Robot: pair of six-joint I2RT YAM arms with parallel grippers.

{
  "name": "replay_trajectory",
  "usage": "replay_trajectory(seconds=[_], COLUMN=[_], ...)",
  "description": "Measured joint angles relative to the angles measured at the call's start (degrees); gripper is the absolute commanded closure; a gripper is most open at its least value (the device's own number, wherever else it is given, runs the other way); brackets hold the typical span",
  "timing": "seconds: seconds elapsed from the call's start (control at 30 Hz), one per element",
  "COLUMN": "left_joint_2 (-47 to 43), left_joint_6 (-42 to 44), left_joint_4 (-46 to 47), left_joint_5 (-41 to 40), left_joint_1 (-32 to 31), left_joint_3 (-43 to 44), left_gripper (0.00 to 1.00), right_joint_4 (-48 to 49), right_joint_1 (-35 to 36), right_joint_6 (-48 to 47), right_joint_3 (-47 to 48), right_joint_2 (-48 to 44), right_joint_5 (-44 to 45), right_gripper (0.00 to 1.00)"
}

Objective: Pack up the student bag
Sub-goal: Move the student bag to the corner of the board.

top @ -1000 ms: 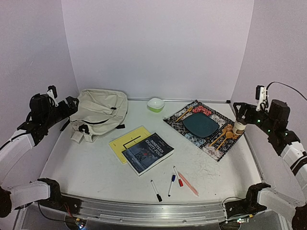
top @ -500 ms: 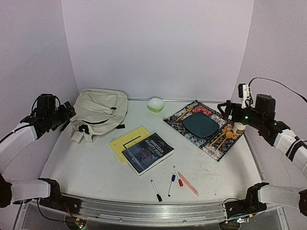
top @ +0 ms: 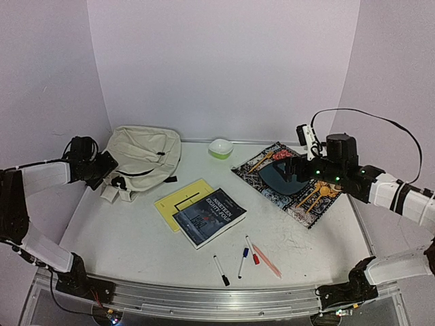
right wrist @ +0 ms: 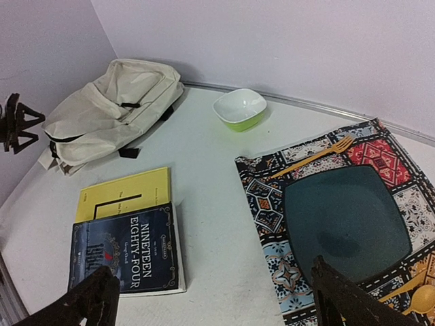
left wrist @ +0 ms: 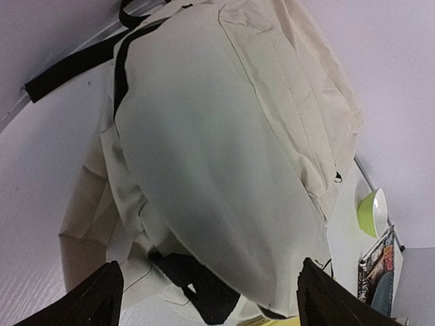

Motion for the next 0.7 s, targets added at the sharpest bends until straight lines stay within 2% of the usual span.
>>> replay_trajectory(seconds=[0.1,0.27,0.4,0.7], left_joint_2=[4.2,8.2,7.8,3.8], left_joint_6=[-1.5,-2.6,-2.4,-2.5], left_joint_4=[3.8,7.8,9.4,9.8], left_joint_5=[2.2,5.7,7.7,12.7], left_joint_1=[0.0,0.0,0.0,-0.5], left_joint_3=[0.0,0.1,0.0,-2.4], left_gripper=[0.35,0.78,0.97,1.0], right_joint_4=[0.6,1.0,1.8,2.6], right_joint_1=[2.2,5.3,7.6,12.4], right_joint_6=[0.0,0.0,0.1,0.3], right_joint_3=[0.4,1.3,2.8,6.8], right_joint_2=[1.5,3.5,6.6,13.6], right_joint_5=[0.4,1.3,1.4,1.5], right_gripper=[0.02,0.02,0.02,0.02])
